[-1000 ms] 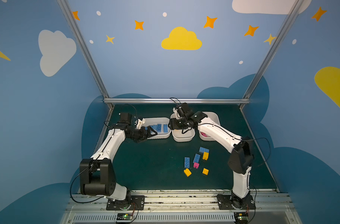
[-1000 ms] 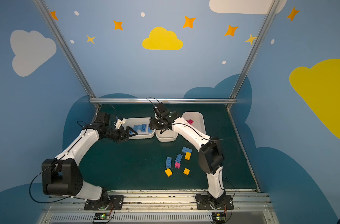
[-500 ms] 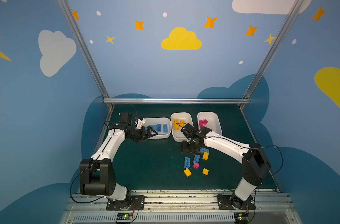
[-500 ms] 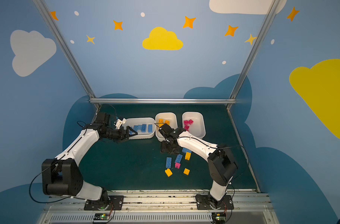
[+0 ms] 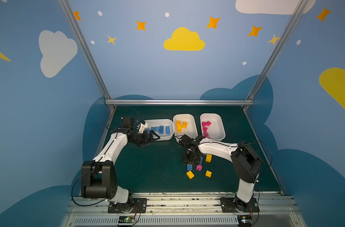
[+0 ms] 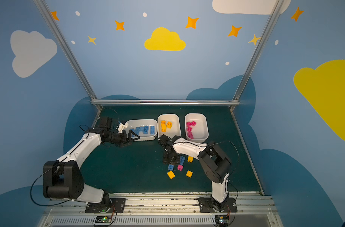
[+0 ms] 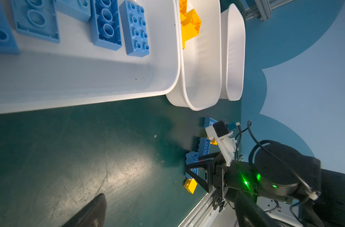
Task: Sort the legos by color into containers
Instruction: 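Move the right gripper back to the pile and grasp a blue brick, then carry the blue brick into the nearest bin and open the right gripper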
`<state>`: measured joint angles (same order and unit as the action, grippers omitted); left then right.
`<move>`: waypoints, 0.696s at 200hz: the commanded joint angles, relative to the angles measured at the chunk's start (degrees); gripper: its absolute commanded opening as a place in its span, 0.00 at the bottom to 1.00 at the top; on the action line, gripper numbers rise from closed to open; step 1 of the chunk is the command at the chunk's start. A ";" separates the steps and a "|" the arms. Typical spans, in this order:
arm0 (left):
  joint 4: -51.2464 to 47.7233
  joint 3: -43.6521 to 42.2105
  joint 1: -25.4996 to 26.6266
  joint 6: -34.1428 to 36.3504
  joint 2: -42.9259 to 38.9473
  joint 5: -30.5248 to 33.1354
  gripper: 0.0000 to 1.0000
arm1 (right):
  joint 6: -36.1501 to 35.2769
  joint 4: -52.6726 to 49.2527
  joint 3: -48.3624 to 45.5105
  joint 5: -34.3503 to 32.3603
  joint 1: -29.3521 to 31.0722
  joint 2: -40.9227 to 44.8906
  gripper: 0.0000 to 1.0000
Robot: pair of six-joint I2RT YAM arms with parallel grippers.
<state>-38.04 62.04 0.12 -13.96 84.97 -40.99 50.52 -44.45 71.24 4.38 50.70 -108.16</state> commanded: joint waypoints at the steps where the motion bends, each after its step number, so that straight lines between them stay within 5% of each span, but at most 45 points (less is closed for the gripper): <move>1: 0.69 -0.47 0.10 0.41 -1.30 -0.85 1.00 | 0.41 -0.04 -0.59 -0.19 0.37 -1.23 0.47; 24: 0.51 -0.37 0.14 0.68 -1.12 -0.66 1.00 | -1.23 -1.11 0.48 -1.67 0.36 -0.24 0.27; 41: 0.38 -0.05 0.14 0.81 -1.21 -0.57 1.00 | -4.46 -4.59 4.16 -4.39 0.37 1.88 0.21; 79: -1.22 1.54 0.08 1.71 -0.77 0.66 1.00 | -13.92 -7.55 16.99 -7.31 -0.63 2.69 0.19; 139: -4.64 2.58 -0.34 3.36 -2.03 3.15 1.00 | -34.85 -4.74 44.08 3.09 -4.87 -12.04 0.17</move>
<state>-39.81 63.48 0.10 -12.47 84.86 -38.96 26.44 -49.10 107.90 2.35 47.51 -113.49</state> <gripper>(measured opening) 0.997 0.324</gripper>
